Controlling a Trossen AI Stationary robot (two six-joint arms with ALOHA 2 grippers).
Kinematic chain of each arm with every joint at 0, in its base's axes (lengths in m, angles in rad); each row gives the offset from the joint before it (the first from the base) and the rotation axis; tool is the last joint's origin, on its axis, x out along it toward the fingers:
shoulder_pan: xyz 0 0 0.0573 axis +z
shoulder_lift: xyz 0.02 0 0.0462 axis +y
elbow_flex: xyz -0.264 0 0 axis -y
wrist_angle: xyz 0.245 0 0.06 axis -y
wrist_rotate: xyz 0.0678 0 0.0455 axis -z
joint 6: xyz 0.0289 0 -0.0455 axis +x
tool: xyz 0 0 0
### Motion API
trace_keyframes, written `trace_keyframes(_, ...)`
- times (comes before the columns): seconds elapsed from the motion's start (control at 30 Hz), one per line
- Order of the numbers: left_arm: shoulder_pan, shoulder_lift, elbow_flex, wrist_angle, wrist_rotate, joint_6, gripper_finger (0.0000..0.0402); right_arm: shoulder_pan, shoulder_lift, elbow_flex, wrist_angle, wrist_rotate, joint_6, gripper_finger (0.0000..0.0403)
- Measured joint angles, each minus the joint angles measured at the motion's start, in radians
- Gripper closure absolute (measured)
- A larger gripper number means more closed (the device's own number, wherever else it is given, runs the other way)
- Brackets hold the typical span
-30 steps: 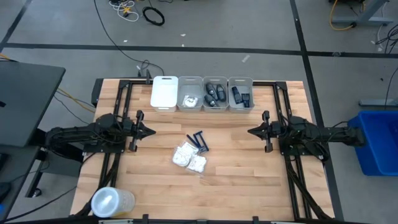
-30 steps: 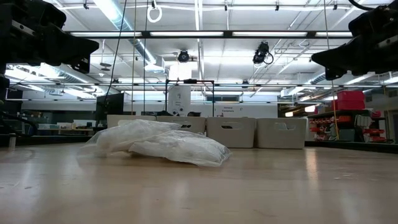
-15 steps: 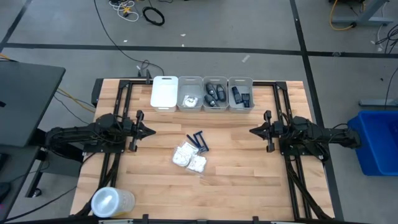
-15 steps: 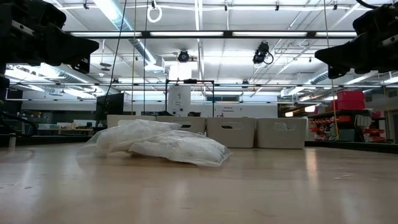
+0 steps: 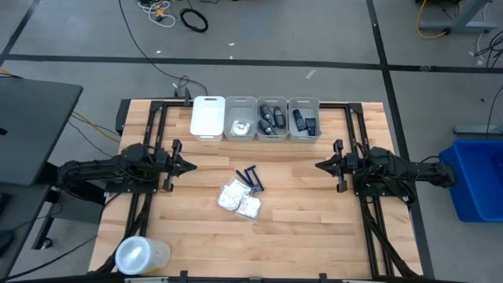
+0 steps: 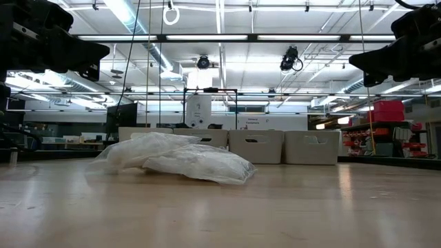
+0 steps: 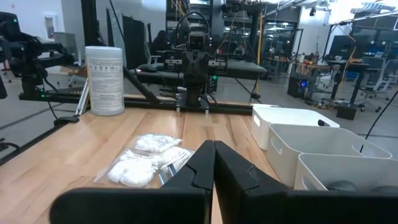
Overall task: Pick & Place Travel size toiletries
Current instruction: Put the blue razor into the white bin
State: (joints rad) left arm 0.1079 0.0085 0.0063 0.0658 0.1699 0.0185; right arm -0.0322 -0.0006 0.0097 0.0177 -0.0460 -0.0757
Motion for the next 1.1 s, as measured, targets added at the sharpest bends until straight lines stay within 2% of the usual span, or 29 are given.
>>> trace_keyframes(1.1, 0.000, 0.000, 0.000, 0.005, 0.005, -0.022, 0.0386, 0.000, 0.000, 0.000, 0.001, 0.000, 0.008, 0.0389)
